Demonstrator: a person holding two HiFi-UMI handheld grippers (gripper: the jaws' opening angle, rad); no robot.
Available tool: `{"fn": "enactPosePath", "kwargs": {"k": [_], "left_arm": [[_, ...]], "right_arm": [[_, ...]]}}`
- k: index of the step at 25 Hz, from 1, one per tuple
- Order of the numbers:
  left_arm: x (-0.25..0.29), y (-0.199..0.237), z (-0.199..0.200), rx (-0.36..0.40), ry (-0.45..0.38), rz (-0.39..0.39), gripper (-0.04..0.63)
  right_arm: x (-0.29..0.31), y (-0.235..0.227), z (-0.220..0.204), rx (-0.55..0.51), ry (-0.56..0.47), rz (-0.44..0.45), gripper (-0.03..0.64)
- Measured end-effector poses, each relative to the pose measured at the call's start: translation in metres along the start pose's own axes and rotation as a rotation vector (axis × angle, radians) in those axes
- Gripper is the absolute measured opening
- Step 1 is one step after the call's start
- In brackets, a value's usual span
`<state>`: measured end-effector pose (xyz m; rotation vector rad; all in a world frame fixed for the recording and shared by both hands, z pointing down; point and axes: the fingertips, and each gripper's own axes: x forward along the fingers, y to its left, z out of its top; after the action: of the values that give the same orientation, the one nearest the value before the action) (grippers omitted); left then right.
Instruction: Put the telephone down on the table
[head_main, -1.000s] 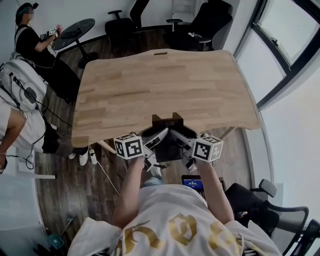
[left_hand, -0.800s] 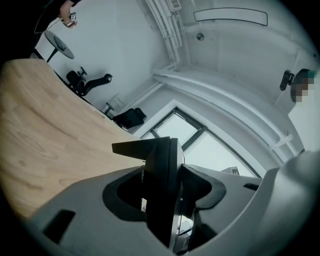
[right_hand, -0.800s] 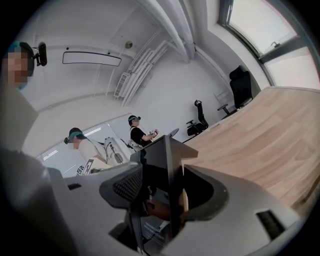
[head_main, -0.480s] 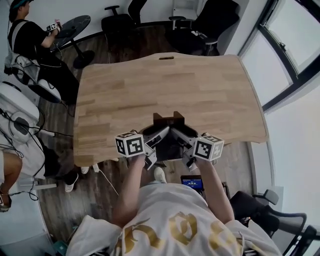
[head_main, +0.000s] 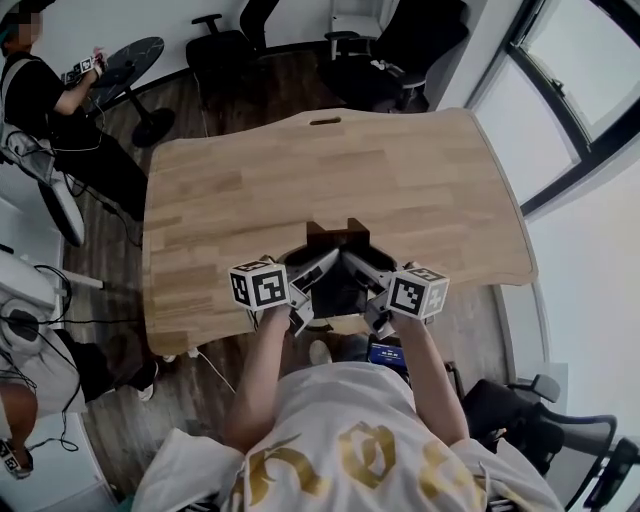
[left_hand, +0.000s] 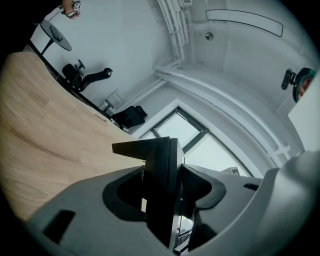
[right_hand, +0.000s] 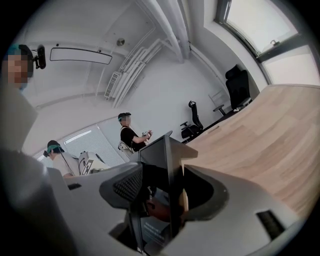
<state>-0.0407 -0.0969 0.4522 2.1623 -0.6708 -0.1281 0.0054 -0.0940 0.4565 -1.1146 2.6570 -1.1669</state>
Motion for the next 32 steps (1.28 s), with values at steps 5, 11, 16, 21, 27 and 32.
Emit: {"fn": "enactPosePath", "kwargs": {"k": [5,11,16,21,27,32], "left_arm": [[0.007,0.006,0.006,0.007,0.009,-0.002,0.212],[0.014,0.013,0.016,0.011,0.004,0.011,0.212],[0.02,0.024,0.018,-0.002,0.008,0.025,0.212],[0.03,0.042,0.019,-0.027,0.012,0.035,0.212],[0.041,0.062,0.017,-0.064,0.016,0.048,0.212],[0.045,0.076,0.01,-0.093,0.013,0.052,0.212]], "right_arm": [[0.006,-0.007,0.006,0.008,-0.007,0.0,0.238],[0.015,-0.013,0.015,0.011,-0.009,0.015,0.238],[0.023,-0.025,0.015,0.028,0.001,0.016,0.238],[0.036,-0.04,0.016,0.049,0.017,0.008,0.238],[0.048,-0.061,0.013,0.09,0.038,-0.003,0.238],[0.054,-0.073,0.006,0.102,0.059,-0.006,0.238]]}}
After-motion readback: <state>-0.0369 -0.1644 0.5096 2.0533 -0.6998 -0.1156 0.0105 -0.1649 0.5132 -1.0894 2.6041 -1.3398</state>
